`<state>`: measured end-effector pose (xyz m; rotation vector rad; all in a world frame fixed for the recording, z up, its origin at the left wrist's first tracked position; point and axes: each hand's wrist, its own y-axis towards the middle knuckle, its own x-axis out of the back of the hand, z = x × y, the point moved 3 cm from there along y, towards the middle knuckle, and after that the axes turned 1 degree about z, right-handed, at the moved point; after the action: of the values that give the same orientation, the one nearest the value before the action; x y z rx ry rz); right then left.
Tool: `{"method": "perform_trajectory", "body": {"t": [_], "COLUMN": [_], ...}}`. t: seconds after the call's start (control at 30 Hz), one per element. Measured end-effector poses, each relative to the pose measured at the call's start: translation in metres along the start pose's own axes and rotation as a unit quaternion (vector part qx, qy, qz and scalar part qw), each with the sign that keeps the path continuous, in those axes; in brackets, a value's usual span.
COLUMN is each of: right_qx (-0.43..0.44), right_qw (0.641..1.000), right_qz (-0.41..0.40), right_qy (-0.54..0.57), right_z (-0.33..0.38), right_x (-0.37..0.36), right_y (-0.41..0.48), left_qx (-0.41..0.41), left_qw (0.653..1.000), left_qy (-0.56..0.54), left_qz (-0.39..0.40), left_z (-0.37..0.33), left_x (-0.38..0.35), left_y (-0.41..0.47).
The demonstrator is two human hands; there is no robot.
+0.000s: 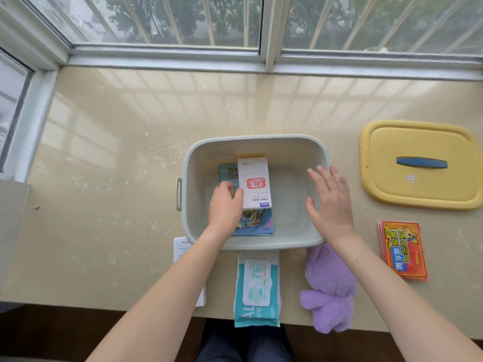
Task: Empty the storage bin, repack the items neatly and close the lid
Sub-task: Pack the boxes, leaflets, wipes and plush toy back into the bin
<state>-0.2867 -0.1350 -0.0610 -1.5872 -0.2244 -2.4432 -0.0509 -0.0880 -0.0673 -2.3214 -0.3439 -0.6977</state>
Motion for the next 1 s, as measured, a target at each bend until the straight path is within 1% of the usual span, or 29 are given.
{"method": "perform_trajectory", "body": {"t": [0.1,0.2,0.27,0.37,0.43,0.47,0.57,0.63,0.83,1.0], "right_qx": [0.008,0.032,0.054,0.09,0.113,0.123,0.145,0.144,0.1,0.08], "right_qw": [0.999,0.996,0.995,0.991,0.988,0.986,0.983,0.985,0.994,0.996], "right_qz": [-0.012,-0.039,-0.057,-0.083,-0.094,-0.099,-0.102,-0.087,-0.003,0.014], "right_qy": [0.048,0.07,0.067,0.055,0.047,0.044,0.039,0.042,0.051,0.044], "right_z": [0.022,0.053,0.074,0.102,0.117,0.124,0.135,0.134,0.116,0.116], "right_x": [0.029,0.076,0.108,0.15,0.171,0.178,0.19,0.183,0.137,0.117], "right_y": [0.002,0.0,-0.008,-0.028,-0.045,-0.054,-0.088,-0.11,-0.173,-0.197], "left_qx": [-0.103,-0.193,-0.25,-0.332,-0.364,-0.372,-0.375,-0.357,-0.227,-0.167], "left_qw": [0.989,0.966,0.946,0.905,0.884,0.879,0.877,0.885,0.933,0.953], "left_qy": [0.101,0.156,0.183,0.211,0.218,0.211,0.191,0.189,0.211,0.202], "left_qz": [-0.025,-0.065,-0.099,-0.163,-0.198,-0.21,-0.23,-0.232,-0.181,-0.153], "left_z": [-0.028,-0.061,-0.081,-0.101,-0.104,-0.103,-0.081,-0.052,0.051,0.098], "left_x": [0.038,0.079,0.106,0.142,0.159,0.167,0.177,0.176,0.151,0.146], "left_y": [-0.028,-0.062,-0.09,-0.139,-0.169,-0.183,-0.22,-0.238,-0.27,-0.284]}}
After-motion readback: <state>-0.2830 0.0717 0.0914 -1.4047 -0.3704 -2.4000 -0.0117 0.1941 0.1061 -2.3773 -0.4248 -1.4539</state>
